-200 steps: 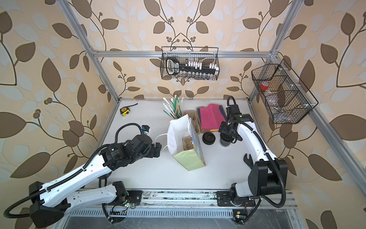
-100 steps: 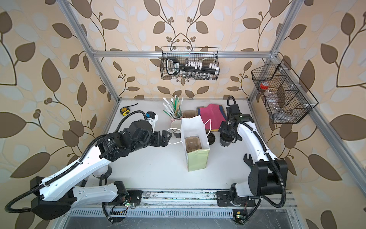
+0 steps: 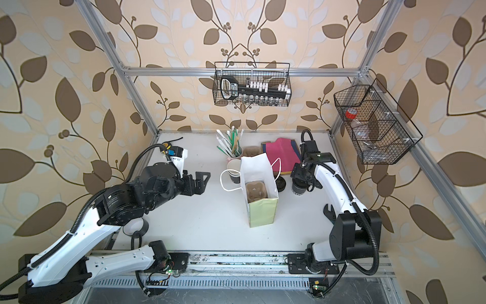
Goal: Pack a coffee takeout order
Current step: Pick up the coffee cup at the middle-right of the table.
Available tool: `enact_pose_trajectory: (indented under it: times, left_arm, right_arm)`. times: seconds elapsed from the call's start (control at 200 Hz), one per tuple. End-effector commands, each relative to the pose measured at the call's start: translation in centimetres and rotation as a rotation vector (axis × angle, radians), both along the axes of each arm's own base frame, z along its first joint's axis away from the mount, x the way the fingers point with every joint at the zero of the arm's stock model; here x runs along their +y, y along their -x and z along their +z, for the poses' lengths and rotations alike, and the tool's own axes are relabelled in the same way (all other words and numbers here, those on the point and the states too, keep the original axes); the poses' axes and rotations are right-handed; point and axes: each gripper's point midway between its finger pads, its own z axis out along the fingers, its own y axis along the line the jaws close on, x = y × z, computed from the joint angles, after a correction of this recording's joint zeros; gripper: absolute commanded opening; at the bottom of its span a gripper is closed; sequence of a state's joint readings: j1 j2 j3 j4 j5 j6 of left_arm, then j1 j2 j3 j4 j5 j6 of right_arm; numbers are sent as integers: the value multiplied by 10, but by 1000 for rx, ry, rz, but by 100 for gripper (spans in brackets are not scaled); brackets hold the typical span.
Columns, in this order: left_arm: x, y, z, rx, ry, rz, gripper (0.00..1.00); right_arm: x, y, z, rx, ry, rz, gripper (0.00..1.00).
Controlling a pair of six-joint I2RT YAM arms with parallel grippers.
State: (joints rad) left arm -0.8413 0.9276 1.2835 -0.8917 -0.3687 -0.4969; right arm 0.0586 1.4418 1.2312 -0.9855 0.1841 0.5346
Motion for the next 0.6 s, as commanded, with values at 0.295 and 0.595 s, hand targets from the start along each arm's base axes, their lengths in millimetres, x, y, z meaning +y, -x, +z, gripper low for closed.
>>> enact_pose_trajectory:
  times: [0.295, 0.595]
  left_arm:
    - [52, -3, -97, 205, -201, 184, 99]
    - [66, -10, -125, 244, -255, 227, 99]
  right_arm:
    - [-1, 3, -6, 31, 37, 8, 90]
    - [2, 5, -19, 76, 21, 34, 86]
